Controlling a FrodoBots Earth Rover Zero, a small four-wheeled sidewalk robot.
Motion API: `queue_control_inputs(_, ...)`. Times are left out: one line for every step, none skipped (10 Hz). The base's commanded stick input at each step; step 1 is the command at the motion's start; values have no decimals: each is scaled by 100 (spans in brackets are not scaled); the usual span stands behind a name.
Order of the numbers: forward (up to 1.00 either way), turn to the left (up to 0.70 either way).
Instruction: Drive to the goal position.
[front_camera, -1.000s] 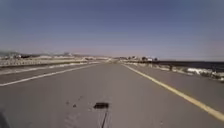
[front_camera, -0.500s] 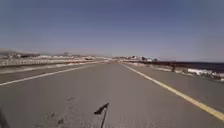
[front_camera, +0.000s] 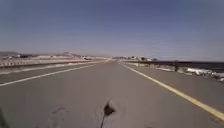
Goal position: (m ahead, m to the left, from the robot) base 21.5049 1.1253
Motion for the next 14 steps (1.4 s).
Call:
queue_control_inputs(70, -1)
queue_control_inputs(70, -1)
queue_control_inputs(70, -1)
queue_control_inputs(70, -1)
queue_control_inputs(70, -1)
queue_control_inputs(70, -1)
queue_control_inputs(70, -1)
queue_control_inputs(70, -1)
queue_control_inputs(70, -1)
queue_control_inputs(70, -1)
queue_control_inputs(70, -1)
queue_control_inputs(70, -1)
queue_control_inputs(70, -1)
queue_control_inputs(70, -1)
